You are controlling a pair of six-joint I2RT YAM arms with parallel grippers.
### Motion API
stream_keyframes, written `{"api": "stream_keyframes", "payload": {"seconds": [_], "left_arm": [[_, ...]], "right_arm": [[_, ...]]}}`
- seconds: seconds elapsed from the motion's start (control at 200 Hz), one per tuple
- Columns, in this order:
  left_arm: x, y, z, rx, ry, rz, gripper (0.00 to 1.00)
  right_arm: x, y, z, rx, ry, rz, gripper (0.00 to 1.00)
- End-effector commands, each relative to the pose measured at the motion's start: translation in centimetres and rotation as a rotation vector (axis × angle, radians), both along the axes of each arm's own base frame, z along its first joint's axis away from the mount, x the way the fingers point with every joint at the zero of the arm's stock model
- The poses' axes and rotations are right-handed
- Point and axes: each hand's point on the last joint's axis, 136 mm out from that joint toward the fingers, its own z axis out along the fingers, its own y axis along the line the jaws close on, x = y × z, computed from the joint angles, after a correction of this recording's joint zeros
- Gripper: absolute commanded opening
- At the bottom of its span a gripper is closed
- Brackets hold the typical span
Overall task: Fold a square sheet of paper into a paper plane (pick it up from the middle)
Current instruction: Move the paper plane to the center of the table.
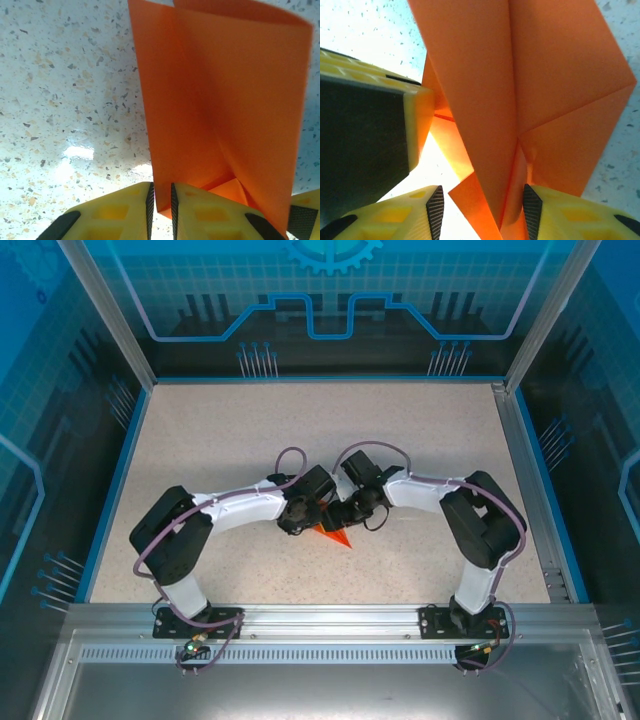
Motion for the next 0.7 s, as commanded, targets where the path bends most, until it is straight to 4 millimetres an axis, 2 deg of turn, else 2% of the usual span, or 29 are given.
{"api": "stream_keyframes", "payload": {"seconds": [0.0,0.14,0.335,0.53,0.69], "left_arm": [[0.0,0.9,0.6,0.009,-0.021,0.009,0.20],[0.0,0.9,0.7,0.010,-0.026,0.006,0.20],[0.1,0.8,0.4,0.007,-0.022,0.008,0.20],[0.2,0.5,0.4,-0.003,-0.025,0.004,0.20],[0.1,0.5,0.7,-0.022,-0.039,-0.002,0.21]], "right_arm": [[-0.4,-0.7,0.6,-0.061,-0.041,-0.005,0.48],[-0.3,-1.0,0.0,-0.130,-0.080,0.000,0.49],[-0.3,-0.7,-0.9,-0.190,-0.096,0.033,0.45],[-0.1,-0.7,-1.4,-0.239,-0.126,0.046,0.32],[0.2,-0.9,-2.3,-0.294,-0.142,0.056,0.28]]}}
